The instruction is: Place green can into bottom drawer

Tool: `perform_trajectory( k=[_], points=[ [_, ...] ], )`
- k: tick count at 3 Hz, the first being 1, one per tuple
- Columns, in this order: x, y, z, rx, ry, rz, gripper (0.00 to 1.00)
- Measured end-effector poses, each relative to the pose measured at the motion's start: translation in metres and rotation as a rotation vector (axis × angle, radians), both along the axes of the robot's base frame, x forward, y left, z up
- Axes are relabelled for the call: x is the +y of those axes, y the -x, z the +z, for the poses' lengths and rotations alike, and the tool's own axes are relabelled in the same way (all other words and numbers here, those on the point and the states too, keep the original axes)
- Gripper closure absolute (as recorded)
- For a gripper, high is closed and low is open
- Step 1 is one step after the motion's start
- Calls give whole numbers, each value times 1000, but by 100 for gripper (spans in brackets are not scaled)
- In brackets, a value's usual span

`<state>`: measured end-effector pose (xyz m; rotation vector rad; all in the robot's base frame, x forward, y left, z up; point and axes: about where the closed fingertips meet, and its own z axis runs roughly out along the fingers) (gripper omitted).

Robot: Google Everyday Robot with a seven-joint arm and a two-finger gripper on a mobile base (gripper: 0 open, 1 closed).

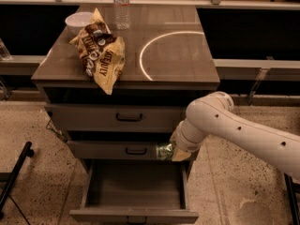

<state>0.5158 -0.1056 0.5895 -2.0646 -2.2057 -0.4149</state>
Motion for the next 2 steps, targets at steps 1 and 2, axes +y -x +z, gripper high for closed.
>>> perform_trajectory(
  k=[1, 2],
  points=[
    [-7, -1, -63, 5, -29, -20, 100],
    [-4, -6, -109, -43, -97, -32, 100]
  ],
)
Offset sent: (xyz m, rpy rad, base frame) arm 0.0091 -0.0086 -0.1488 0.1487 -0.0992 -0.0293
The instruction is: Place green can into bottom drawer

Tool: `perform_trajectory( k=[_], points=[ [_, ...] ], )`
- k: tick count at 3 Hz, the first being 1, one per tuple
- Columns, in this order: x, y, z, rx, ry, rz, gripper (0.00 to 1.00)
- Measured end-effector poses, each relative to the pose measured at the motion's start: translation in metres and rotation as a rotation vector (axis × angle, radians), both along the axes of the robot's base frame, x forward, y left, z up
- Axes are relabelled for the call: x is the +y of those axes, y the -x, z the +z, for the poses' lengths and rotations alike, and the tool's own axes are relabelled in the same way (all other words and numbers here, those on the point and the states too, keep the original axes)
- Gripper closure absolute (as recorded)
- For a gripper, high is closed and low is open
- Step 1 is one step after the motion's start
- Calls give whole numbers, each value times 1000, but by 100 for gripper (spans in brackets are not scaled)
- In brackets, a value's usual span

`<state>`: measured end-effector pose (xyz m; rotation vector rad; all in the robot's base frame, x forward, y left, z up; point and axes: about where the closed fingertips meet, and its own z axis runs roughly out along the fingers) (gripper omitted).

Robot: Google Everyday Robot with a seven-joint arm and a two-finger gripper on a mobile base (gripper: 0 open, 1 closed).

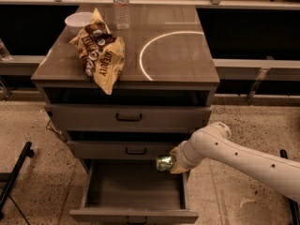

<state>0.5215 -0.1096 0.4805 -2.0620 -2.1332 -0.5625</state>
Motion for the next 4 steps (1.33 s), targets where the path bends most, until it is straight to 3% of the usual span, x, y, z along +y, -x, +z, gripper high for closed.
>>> perform_trajectory(
  k=[1, 3, 4],
  points=[
    [1, 0, 1, -1, -1, -1, 100],
    [0, 19, -103, 73, -64, 15, 100],
    [0, 19, -103, 73, -64, 15, 100]
  ],
)
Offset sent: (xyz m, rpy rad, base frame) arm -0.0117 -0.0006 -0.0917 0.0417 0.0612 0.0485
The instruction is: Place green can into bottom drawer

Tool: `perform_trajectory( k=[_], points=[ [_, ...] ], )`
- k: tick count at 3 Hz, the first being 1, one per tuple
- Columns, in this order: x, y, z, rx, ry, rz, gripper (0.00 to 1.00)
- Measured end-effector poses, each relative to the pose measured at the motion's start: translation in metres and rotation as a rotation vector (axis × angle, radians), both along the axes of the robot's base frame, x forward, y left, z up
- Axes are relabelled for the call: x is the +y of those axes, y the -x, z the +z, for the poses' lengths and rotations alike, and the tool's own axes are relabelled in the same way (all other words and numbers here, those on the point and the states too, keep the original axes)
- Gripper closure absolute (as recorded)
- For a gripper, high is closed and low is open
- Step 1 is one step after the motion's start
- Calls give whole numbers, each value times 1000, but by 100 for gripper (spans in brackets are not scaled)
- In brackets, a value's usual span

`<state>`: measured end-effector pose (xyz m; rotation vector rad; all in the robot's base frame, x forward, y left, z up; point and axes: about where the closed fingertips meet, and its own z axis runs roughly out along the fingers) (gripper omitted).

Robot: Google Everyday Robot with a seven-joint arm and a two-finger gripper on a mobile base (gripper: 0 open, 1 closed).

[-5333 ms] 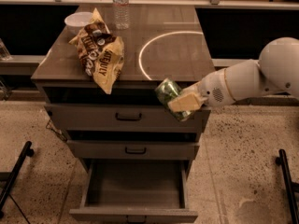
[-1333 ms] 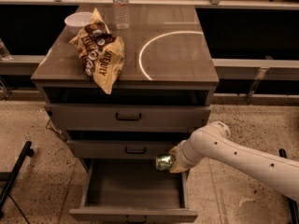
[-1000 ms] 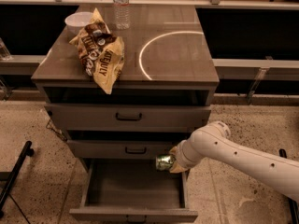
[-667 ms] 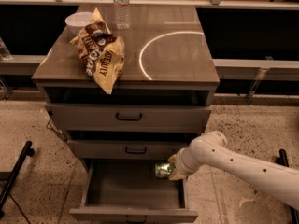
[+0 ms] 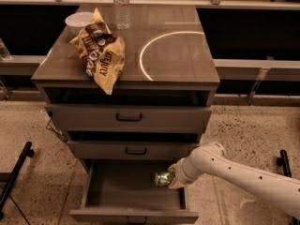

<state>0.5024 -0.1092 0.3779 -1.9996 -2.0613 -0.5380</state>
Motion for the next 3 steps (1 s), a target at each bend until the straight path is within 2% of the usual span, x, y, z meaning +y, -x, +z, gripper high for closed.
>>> perform_trajectory(
  k=[1, 2, 3],
  points=[
    [-6, -2, -58, 45, -50, -35, 100],
    [-6, -2, -59, 46, -50, -36, 100],
    [11, -3, -92, 75, -83, -30, 100]
  ],
)
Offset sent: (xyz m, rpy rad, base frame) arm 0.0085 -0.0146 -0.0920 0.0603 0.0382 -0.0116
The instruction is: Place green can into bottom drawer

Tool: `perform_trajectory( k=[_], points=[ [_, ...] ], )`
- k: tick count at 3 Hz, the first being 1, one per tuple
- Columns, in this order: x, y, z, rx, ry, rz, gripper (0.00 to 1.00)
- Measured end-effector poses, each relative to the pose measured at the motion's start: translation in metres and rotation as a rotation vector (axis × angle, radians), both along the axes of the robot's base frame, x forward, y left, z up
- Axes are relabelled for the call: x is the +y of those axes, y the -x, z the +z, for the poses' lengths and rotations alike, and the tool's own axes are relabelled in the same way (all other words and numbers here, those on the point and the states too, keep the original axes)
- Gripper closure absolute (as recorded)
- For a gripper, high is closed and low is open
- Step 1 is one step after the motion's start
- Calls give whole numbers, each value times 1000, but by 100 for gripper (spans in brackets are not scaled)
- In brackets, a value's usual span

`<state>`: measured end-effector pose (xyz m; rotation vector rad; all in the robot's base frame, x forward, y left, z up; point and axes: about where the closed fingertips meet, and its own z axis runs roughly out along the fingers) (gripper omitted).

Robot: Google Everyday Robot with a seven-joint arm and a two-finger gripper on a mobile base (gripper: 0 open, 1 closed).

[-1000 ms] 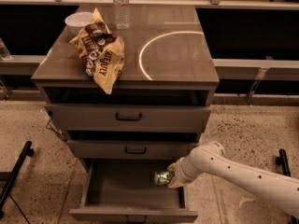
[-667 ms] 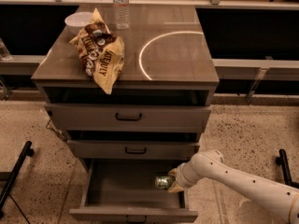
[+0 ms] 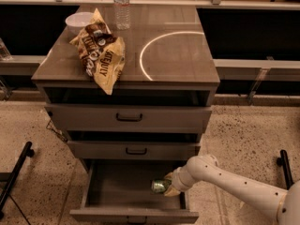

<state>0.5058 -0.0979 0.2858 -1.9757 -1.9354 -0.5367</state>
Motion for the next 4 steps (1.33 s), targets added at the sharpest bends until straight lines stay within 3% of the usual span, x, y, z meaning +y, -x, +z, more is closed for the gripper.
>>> perform_trajectory(
  k=[2, 3, 4],
  points=[
    [31, 1, -67, 36, -84, -23, 100],
    [32, 2, -65, 49, -82, -38, 100],
    [42, -2, -71, 25, -114, -35, 100]
  ],
)
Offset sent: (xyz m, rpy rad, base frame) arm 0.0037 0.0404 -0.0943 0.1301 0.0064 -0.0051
